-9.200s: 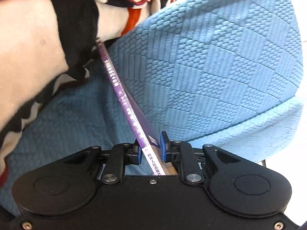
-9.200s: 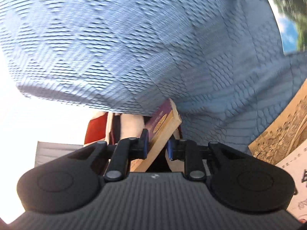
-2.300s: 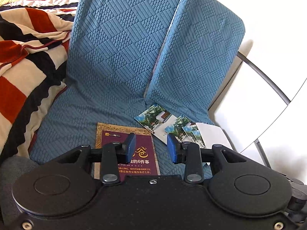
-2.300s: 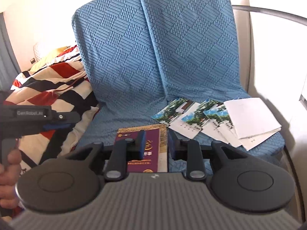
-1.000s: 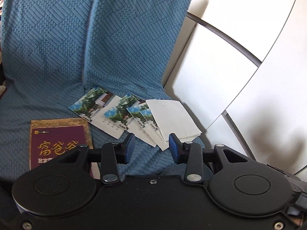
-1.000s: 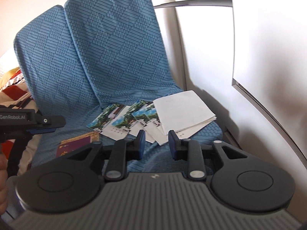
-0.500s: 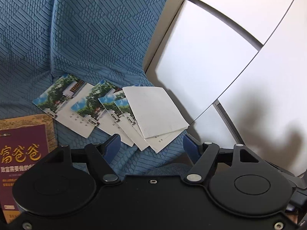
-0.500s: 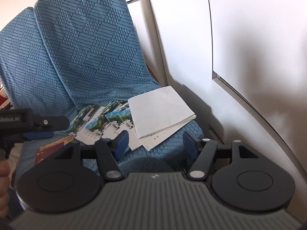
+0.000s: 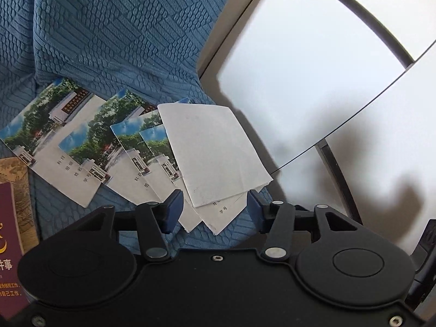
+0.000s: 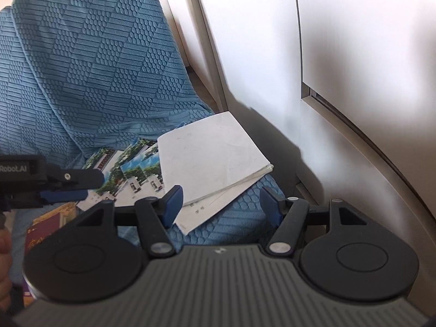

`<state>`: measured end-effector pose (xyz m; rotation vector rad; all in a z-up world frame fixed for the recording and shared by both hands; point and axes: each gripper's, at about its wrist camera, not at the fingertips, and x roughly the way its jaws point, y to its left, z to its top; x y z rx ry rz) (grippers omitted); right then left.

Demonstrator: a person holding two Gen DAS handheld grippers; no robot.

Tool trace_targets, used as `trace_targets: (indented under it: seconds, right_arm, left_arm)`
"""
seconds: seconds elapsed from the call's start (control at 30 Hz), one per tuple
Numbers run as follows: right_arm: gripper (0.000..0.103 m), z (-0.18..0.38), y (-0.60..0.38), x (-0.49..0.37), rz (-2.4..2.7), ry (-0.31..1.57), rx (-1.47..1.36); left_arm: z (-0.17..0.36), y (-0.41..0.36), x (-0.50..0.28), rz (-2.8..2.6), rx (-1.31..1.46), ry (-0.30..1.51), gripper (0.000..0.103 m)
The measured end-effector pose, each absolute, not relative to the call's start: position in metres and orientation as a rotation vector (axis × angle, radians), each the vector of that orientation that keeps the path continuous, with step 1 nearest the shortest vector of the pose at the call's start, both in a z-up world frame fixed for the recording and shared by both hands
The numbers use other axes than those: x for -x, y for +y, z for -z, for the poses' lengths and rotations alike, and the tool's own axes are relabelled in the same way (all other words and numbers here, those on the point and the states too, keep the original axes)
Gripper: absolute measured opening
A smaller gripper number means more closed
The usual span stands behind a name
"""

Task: Organize objects
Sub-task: 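Close the left gripper on the edge of the white booklet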

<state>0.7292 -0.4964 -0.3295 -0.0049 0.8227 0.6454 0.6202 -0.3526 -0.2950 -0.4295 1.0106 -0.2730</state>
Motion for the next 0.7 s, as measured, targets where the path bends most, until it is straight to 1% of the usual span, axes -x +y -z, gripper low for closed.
trace_targets:
  seconds: [0.03,0.1,0.23,0.3,0.33,0.4,0.47,0.53,0.57,0.63,0.7]
  right_arm:
    - [0.064,0.333,-0.493,-0.734,-0.649,0.825,0.011]
    - [0.063,0.339,-0.486,-0.743,-0.658,0.830,0.025]
    - [0.062,0.350,-0.476,-0.758,-0.670,0.845,0.037]
    - [0.062,0.357,-0.471,-0.764,-0.677,0.856,0.043]
    - [0.060,0.361,-0.468,-0.768,-0.680,0.863,0.048]
    - [0.055,0.369,-0.463,-0.774,-0.684,0.882,0.056]
    - [0.051,0.375,-0.459,-0.779,-0.698,0.901,0.061]
    - [0.039,0.381,-0.453,-0.780,-0.724,0.902,0.084]
    - [0.038,0.384,-0.450,-0.781,-0.733,0.902,0.101]
    - [0.026,0.392,-0.443,-0.785,-0.752,0.917,0.119]
    - [0.025,0.397,-0.441,-0.792,-0.783,0.928,0.117]
  left_arm:
    - [0.302,-0.353,-0.626,0.274,0.436,1.027,0.044]
    - [0.316,-0.353,-0.636,0.279,0.459,1.057,0.037]
    - [0.339,-0.353,-0.652,0.286,0.487,1.105,0.032]
    - [0.351,-0.353,-0.660,0.290,0.500,1.128,0.026]
    - [0.355,-0.353,-0.663,0.292,0.506,1.137,0.025]
    - [0.364,-0.354,-0.670,0.291,0.508,1.153,0.022]
    - [0.372,-0.356,-0.676,0.296,0.498,1.176,0.018]
    - [0.380,-0.359,-0.680,0.302,0.496,1.194,0.018]
    - [0.384,-0.360,-0.683,0.304,0.495,1.206,0.017]
    - [0.392,-0.363,-0.687,0.308,0.493,1.230,0.016]
    - [0.399,-0.365,-0.690,0.316,0.487,1.256,0.016]
